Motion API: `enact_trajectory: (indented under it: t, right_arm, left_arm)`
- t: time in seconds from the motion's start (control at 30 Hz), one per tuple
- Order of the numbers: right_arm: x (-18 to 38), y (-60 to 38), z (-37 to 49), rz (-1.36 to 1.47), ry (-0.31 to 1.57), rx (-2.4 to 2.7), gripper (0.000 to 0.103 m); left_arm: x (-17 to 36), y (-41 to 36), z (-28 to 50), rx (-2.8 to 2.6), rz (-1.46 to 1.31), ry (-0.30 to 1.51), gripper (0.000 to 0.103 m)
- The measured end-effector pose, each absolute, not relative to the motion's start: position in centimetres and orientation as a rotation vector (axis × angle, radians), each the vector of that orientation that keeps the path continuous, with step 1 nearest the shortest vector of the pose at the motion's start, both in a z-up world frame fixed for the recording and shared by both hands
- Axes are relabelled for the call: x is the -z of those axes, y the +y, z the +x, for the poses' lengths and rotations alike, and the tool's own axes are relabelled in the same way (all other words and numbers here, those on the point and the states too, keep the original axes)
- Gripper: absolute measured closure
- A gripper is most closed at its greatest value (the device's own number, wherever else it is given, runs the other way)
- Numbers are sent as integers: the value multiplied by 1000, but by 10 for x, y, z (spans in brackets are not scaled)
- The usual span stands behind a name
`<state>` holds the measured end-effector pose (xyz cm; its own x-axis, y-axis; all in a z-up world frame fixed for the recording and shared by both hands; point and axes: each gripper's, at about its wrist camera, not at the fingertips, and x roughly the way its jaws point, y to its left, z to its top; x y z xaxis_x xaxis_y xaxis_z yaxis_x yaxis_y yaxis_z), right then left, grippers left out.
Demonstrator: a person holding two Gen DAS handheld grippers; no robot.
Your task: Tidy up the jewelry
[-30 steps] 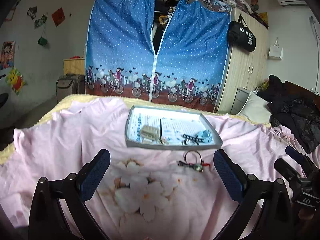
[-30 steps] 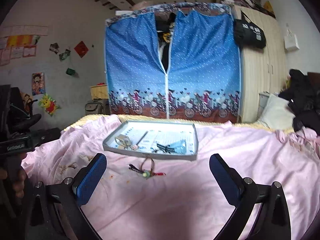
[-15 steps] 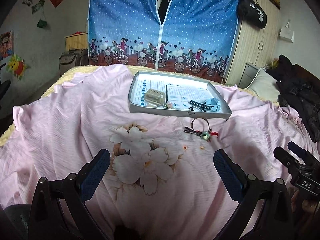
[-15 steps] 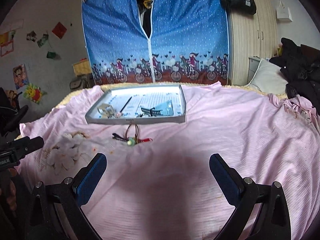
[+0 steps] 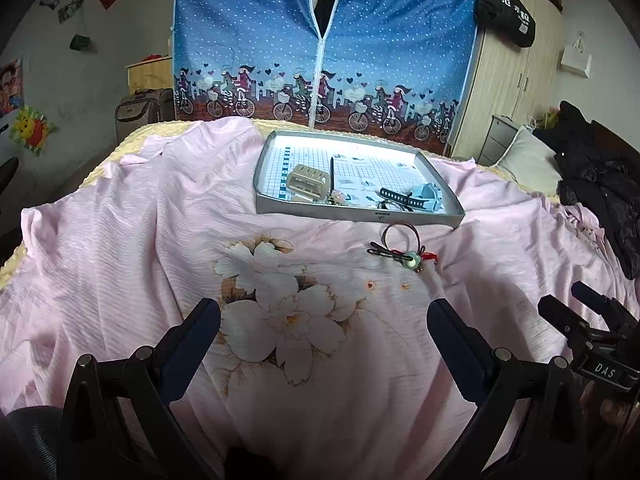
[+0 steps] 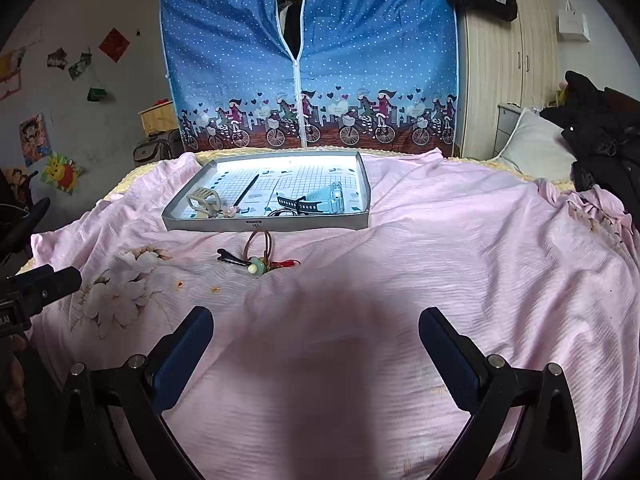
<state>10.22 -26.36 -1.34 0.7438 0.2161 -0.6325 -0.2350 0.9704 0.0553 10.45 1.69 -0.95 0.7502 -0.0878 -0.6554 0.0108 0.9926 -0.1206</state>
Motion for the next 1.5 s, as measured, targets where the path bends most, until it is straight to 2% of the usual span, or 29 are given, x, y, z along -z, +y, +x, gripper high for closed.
enact_trajectory:
  t: [0.53, 0.6, 0.73, 0.83, 0.97, 1.2, 1.33, 1.5]
  right_arm:
    - [31, -294, 169, 154, 906, -337, 1]
    - [35, -291, 183, 122, 932, -360, 12]
    - [42, -280, 209, 34, 939, -407, 25]
    - [47, -273, 229, -21, 932, -446, 37]
    - [61, -271, 250, 4, 943, -474, 50]
    - [66, -252, 254, -56, 931, -557, 64]
    - [70, -241, 256, -97, 924, -592, 72]
    - [79, -235, 268, -103, 934, -617, 78]
  left_arm:
    - [20, 16, 179, 225, -126, 910, 3]
    - [27, 14, 196, 254, -146, 942, 7]
    - [43, 14, 226, 319, -212, 1010, 27]
    - [55, 16, 246, 361, -280, 1046, 36]
    - [60, 18, 264, 392, -324, 1060, 42]
    - [73, 17, 286, 431, -372, 1097, 46]
    - [81, 18, 296, 445, -380, 1123, 56]
    - [90, 22, 303, 439, -407, 1144, 59]
